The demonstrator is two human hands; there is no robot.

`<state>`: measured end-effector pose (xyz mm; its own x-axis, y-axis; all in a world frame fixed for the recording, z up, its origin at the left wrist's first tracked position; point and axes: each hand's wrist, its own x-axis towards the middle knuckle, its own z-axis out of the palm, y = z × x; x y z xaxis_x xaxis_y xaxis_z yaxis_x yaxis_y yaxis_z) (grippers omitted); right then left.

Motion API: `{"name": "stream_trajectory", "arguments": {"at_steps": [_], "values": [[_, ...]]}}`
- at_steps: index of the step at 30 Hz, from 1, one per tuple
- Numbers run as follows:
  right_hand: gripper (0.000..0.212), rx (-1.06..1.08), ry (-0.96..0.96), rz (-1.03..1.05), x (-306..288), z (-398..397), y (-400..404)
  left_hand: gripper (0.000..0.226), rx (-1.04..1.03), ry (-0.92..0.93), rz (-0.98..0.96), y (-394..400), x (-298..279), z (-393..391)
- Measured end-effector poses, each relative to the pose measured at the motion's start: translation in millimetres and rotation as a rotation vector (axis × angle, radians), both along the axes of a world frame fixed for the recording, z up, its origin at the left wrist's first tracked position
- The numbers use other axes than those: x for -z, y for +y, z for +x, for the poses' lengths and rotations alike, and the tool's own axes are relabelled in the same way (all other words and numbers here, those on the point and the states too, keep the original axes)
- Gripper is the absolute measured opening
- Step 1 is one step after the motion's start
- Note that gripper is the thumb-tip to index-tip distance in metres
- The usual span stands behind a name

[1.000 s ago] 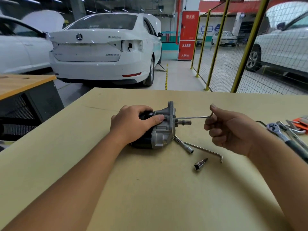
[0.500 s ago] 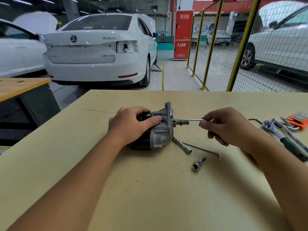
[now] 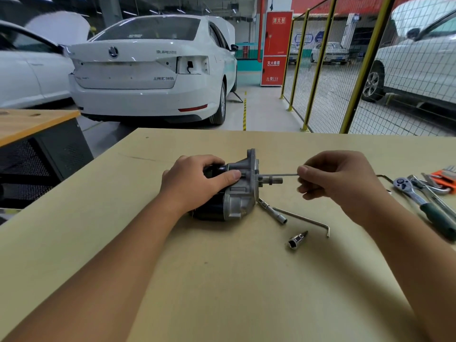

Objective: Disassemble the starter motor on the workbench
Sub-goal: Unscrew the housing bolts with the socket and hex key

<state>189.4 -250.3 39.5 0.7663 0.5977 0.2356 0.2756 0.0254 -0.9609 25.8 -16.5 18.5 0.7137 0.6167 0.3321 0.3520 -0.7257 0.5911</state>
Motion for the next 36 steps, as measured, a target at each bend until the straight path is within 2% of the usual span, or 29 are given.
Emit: {"name": "stream_trajectory", "arguments": {"at_steps": [5, 8, 14, 19, 23, 26, 30, 36], "values": [[0.039, -0.042, -0.064, 0.165, 5, 1, 3, 0.071, -0.002, 0.006, 0.002, 1, 0, 0], [0.047, -0.091, -0.081, 0.217, 8, 4, 2, 0.07, -0.003, 0.0, -0.003, 1, 0, 0], [0.028, -0.128, 0.111, 0.168, 13, 9, 0, 0.074, -0.006, -0.005, -0.012, -2, -1, -2], [0.023, -0.205, 0.041, 0.045, 12, 17, -7, 0.074, -0.007, -0.007, -0.016, -2, -1, -3], [0.028, -0.246, -0.012, 0.04, 11, 20, -9, 0.071, -0.005, -0.006, -0.016, -2, -1, -3], [0.023, -0.283, -0.098, 0.008, 9, 20, -8, 0.073, -0.001, -0.004, -0.013, -2, -1, -3], [0.024, -0.243, -0.174, 0.012, 10, 19, -5, 0.074, 0.007, 0.001, -0.011, -2, -1, -2], [0.033, -0.35, 0.084, 0.113, 10, 10, -4, 0.076, 0.011, -0.001, -0.026, -1, 0, -2]]}}
